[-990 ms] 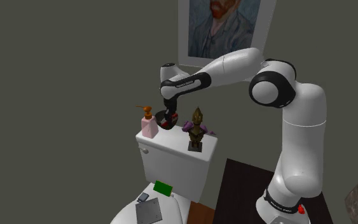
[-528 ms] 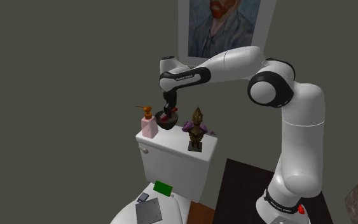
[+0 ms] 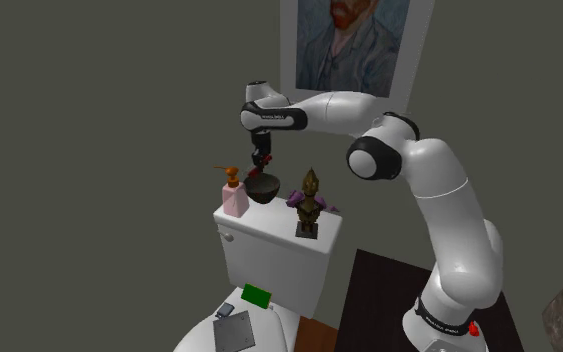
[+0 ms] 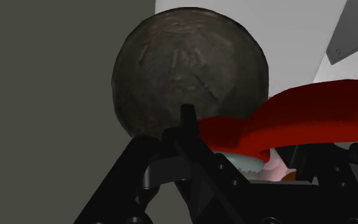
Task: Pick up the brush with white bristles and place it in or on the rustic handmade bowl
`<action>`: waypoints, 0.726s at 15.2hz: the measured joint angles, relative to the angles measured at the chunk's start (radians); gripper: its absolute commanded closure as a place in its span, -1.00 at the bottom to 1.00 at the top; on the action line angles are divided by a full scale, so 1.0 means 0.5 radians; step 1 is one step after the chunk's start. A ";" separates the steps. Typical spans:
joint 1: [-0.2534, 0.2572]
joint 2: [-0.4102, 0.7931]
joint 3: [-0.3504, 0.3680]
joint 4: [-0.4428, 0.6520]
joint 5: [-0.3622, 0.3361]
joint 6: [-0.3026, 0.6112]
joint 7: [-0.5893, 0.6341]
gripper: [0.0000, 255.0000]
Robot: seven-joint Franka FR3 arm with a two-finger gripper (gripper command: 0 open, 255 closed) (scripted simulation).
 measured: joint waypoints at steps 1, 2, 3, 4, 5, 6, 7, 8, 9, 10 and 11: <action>-0.035 0.117 0.003 0.214 0.015 -0.095 -0.018 1.00; -0.071 0.236 0.007 0.425 0.027 -0.186 -0.032 1.00; -0.098 0.326 0.011 0.560 0.037 -0.230 -0.043 1.00; -0.113 0.381 0.014 0.635 0.042 -0.252 -0.050 1.00; -0.116 0.384 0.014 0.620 0.043 -0.235 -0.054 1.00; -0.112 0.374 0.013 0.572 0.042 -0.197 -0.056 1.00; -0.108 0.364 0.013 0.522 0.042 -0.158 -0.057 1.00; -0.105 0.359 0.013 0.491 0.042 -0.132 -0.056 1.00; -0.104 0.350 0.012 0.446 0.042 -0.095 -0.059 1.00; -0.104 0.357 0.013 0.428 0.042 -0.070 -0.060 1.00; -0.102 0.350 0.012 0.390 0.042 -0.039 -0.061 1.00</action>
